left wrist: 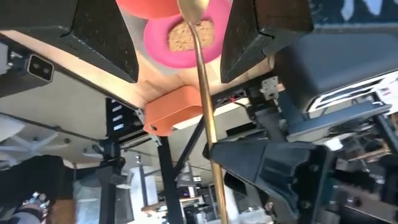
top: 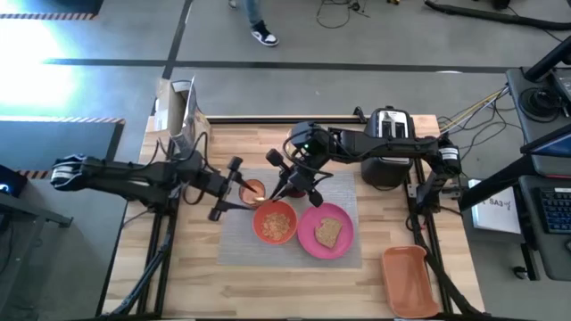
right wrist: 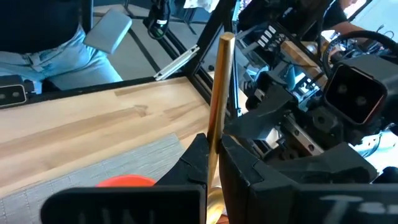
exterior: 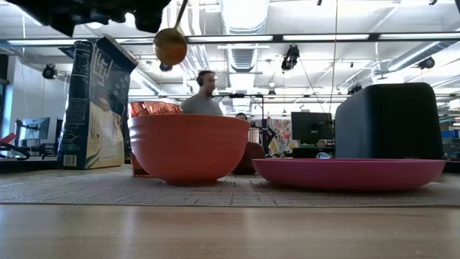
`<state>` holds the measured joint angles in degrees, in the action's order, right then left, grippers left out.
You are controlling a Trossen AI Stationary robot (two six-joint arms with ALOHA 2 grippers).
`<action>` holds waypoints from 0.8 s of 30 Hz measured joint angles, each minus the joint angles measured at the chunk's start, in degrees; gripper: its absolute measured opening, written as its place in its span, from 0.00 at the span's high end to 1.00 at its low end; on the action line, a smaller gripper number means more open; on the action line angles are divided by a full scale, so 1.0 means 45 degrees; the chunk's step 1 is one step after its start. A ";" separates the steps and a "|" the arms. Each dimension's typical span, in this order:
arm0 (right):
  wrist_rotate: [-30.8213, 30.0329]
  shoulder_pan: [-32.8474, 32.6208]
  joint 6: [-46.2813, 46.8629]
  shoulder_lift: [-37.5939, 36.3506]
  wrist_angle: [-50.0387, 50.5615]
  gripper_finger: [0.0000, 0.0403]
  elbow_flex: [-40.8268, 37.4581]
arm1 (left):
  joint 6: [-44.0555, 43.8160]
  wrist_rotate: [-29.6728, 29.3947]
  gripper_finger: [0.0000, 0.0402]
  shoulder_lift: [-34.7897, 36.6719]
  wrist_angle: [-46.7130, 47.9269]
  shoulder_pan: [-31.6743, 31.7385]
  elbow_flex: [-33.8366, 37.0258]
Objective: Arrange a breakfast setting
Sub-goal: Put the gold spoon to the left of the orange bowl on the gray table mat
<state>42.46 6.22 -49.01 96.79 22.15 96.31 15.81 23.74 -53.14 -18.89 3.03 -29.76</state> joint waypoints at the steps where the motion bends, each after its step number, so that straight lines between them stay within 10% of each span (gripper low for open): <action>1: -0.0005 0.0000 -0.0049 -0.0001 -0.0001 0.98 0.0000 | 0.0000 0.0105 0.47 -0.0187 0.0007 -0.0004 -0.0150; 24: -0.0816 0.0005 -0.1112 -0.0180 0.0219 0.97 0.0000 | -0.1729 -0.1052 0.47 -0.2773 -0.1316 -0.0083 -0.1380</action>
<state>38.79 6.24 -54.02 95.98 23.14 96.31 8.03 19.01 -65.62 -24.81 2.66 -35.97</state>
